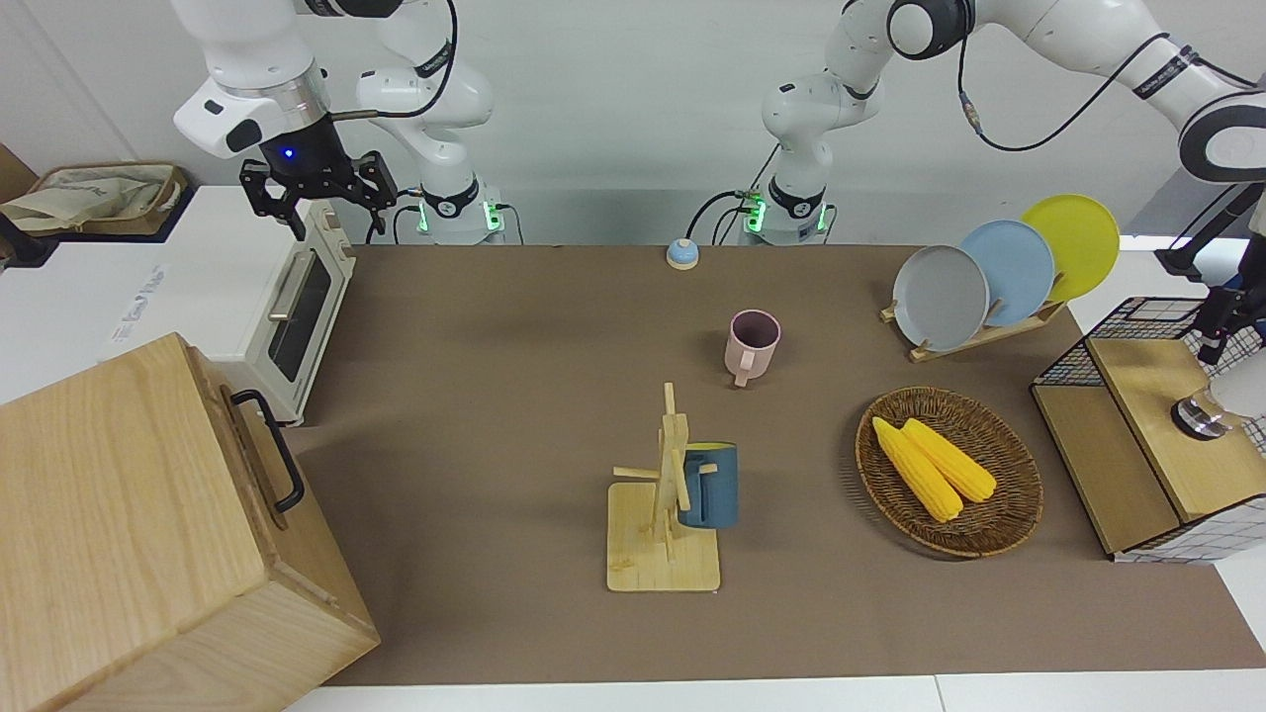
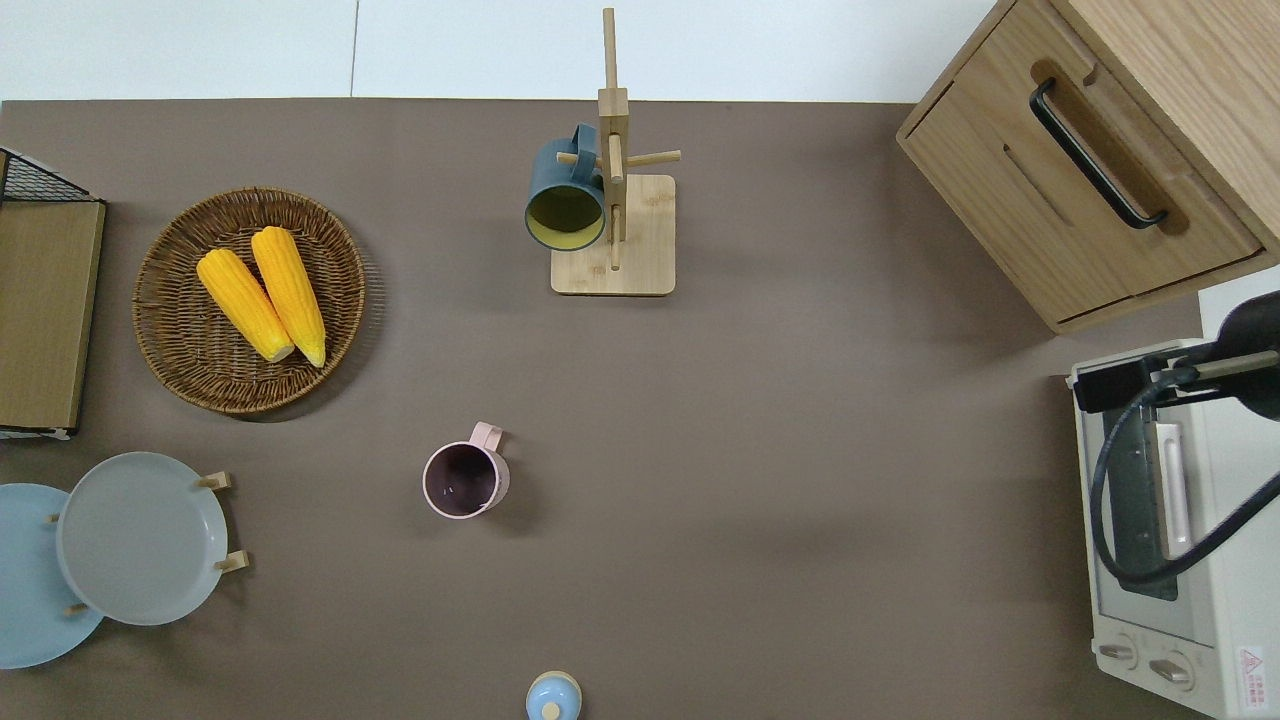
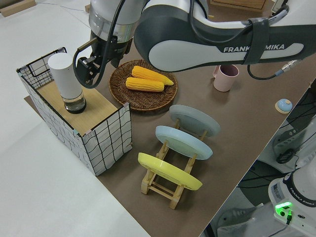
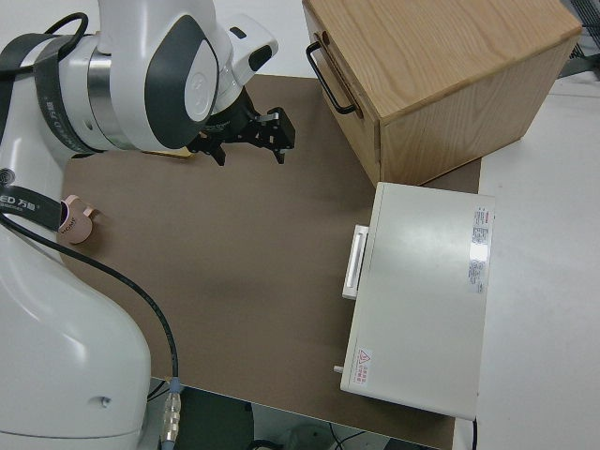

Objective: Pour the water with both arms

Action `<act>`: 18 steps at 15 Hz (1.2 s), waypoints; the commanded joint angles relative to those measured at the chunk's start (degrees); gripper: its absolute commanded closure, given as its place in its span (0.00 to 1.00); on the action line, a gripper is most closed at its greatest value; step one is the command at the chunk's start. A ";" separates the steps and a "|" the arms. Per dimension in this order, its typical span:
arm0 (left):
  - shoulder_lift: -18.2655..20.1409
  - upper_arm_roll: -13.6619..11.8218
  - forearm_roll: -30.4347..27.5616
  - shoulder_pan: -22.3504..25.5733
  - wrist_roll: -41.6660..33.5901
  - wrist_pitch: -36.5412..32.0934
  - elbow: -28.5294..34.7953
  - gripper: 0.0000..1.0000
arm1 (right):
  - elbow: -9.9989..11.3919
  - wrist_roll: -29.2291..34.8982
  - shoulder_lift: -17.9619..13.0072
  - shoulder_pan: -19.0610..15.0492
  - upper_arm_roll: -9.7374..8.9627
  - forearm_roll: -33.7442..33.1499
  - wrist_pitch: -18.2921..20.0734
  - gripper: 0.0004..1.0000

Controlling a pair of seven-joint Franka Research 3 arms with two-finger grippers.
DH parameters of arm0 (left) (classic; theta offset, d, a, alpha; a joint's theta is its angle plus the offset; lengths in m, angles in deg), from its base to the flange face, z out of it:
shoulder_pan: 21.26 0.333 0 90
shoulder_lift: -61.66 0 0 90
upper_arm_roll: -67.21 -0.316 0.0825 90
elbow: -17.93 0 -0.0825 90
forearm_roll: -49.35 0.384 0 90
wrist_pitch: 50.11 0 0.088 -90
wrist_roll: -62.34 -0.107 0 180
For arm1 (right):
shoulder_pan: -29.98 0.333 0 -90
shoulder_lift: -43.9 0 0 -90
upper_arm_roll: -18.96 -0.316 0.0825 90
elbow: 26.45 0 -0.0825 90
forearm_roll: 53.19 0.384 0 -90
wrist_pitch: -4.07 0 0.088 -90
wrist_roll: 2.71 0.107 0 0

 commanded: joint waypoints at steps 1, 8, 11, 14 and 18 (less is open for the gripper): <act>4.92 -0.75 6.44 -6.68 9.76 -6.74 1.06 0.01 | 1.16 -1.16 -0.95 -0.29 -0.05 0.28 -0.14 0.01; 9.85 0.04 7.24 -17.32 15.93 -16.24 0.98 0.00 | 1.16 -1.16 -0.95 -0.29 0.03 0.28 -0.14 0.01; 10.64 0.82 9.17 -21.02 18.56 -19.23 0.89 0.00 | 1.25 -1.16 -0.95 -0.29 0.04 0.28 -0.14 0.01; 10.73 4.16 11.81 -22.34 20.50 -21.17 0.89 0.00 | 1.16 -1.15 -1.04 -0.29 0.04 0.28 -0.14 0.01; 10.73 5.58 12.17 -23.23 20.77 -22.40 0.89 0.00 | 1.16 -1.16 -0.95 -0.29 -0.05 0.28 -0.14 0.01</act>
